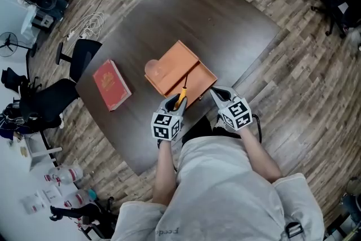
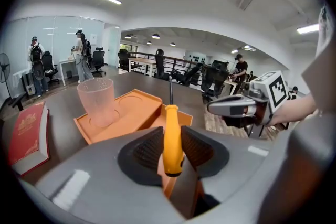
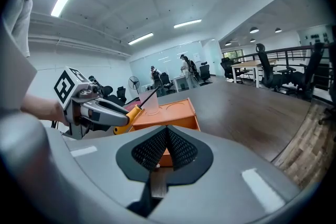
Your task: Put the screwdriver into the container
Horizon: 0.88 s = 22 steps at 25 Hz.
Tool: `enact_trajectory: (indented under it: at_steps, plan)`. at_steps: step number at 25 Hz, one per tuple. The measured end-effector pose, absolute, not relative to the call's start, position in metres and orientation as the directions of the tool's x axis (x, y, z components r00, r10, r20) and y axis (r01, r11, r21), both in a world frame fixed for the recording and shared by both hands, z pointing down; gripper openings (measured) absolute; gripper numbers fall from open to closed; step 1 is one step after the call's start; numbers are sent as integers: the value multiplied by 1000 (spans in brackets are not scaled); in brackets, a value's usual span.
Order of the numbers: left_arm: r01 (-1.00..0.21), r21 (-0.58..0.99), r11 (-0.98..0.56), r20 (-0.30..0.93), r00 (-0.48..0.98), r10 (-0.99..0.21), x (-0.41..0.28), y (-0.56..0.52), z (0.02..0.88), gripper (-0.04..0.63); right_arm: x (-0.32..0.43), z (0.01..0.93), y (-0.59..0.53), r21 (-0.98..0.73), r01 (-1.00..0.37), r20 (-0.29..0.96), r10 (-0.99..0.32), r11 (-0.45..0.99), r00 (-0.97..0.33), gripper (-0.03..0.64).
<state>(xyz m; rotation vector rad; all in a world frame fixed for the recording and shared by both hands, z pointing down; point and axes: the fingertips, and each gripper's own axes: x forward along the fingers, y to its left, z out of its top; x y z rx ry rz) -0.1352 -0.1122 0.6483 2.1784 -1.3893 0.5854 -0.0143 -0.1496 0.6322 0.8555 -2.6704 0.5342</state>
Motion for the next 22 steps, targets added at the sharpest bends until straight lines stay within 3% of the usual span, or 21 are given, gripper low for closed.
enact_trajectory:
  at_steps: [22]
  plan:
    - [-898, 213, -384, 634, 426, -645, -146, -149, 677, 161, -23, 638, -202, -226, -589, 442, -457, 776, -772, 3]
